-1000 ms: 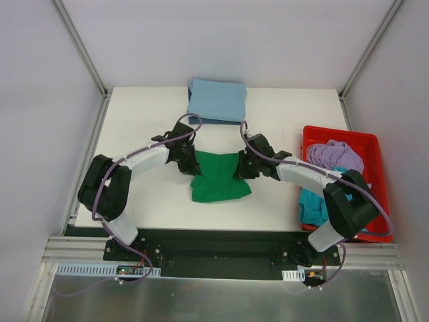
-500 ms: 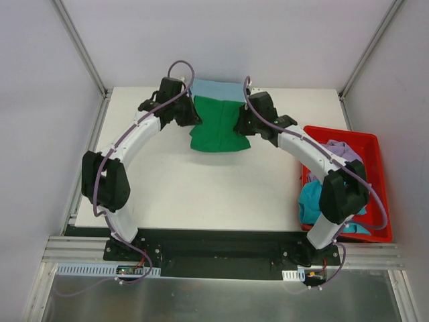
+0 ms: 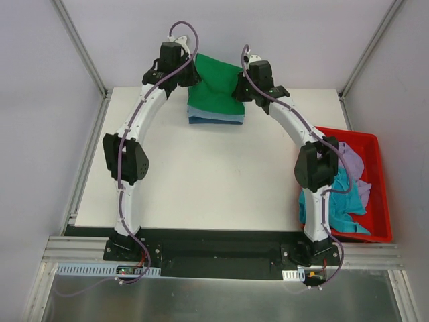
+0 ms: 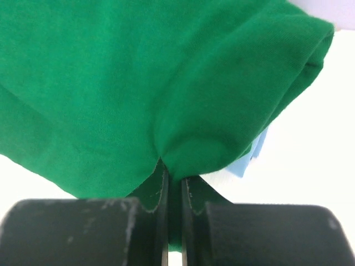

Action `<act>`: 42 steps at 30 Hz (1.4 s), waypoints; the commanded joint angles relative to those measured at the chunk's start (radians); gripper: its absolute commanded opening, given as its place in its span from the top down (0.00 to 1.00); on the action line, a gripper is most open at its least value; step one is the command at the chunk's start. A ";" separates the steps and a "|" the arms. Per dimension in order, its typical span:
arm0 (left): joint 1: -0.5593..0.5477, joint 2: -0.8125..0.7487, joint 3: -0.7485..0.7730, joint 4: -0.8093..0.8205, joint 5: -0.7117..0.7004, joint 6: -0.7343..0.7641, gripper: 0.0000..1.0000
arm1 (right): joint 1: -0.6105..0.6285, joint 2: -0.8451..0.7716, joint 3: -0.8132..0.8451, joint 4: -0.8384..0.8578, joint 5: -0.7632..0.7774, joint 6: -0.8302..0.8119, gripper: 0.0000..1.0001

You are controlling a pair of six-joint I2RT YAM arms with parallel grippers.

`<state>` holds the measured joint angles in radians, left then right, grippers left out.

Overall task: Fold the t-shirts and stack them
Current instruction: Put the neatly folded tshirt into the corner of the board with both arms

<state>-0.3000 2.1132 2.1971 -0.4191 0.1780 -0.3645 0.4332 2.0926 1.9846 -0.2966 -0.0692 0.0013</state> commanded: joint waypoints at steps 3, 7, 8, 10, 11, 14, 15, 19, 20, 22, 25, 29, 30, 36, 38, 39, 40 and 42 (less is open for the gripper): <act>0.036 0.137 0.179 0.031 -0.023 0.072 1.00 | -0.031 0.130 0.195 0.007 -0.050 -0.037 0.99; 0.059 0.232 0.220 0.115 -0.008 0.056 1.00 | -0.050 0.219 0.244 0.045 -0.069 -0.031 0.99; 0.067 0.261 0.242 0.126 0.024 0.049 1.00 | -0.051 0.248 0.264 0.037 -0.066 -0.027 0.99; 0.071 0.321 0.285 0.144 0.023 0.033 1.00 | -0.060 0.300 0.313 0.031 -0.060 -0.015 0.99; 0.071 0.335 0.283 0.169 0.005 0.032 1.00 | -0.066 0.334 0.330 0.043 -0.064 -0.011 0.99; 0.071 0.376 0.283 0.230 -0.015 0.028 1.00 | -0.077 0.403 0.387 0.062 -0.066 0.023 0.97; 0.071 0.393 0.286 0.241 -0.024 0.024 1.00 | -0.079 0.421 0.408 0.062 -0.063 0.031 0.97; 0.075 0.429 0.289 0.266 -0.046 0.013 1.00 | -0.094 0.461 0.416 0.083 -0.080 0.089 0.95; 0.073 0.436 0.291 0.272 -0.045 0.012 1.00 | -0.094 0.465 0.413 0.092 -0.084 0.097 0.94; 0.073 0.449 0.291 0.286 -0.049 0.013 0.93 | -0.096 0.471 0.408 0.106 -0.064 0.103 0.81; 0.073 0.453 0.288 0.287 -0.071 0.016 0.84 | -0.105 0.477 0.418 0.128 -0.020 0.106 0.60; 0.073 0.429 0.282 0.289 -0.110 0.041 0.33 | -0.132 0.475 0.456 0.146 0.006 0.155 0.27; 0.073 0.403 0.268 0.290 -0.113 0.044 0.06 | -0.143 0.469 0.468 0.146 0.005 0.164 0.21; 0.073 0.217 0.155 0.289 -0.123 0.059 0.01 | -0.148 0.310 0.361 0.132 -0.001 0.158 0.04; 0.073 0.128 0.093 0.280 -0.104 0.058 0.01 | -0.148 0.230 0.303 0.113 -0.010 0.149 0.04; 0.073 0.081 0.045 0.278 -0.094 0.055 0.01 | -0.145 0.193 0.275 0.099 -0.020 0.138 0.04; 0.073 0.018 -0.014 0.278 -0.080 0.050 0.01 | -0.145 0.144 0.231 0.094 -0.027 0.135 0.04; 0.073 -0.109 -0.144 0.278 -0.058 0.027 0.01 | -0.140 0.051 0.137 0.091 -0.050 0.131 0.04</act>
<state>-0.2337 2.3222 2.2082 -0.1787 0.0776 -0.3283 0.2729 2.4084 2.2185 -0.2153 -0.0834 0.1463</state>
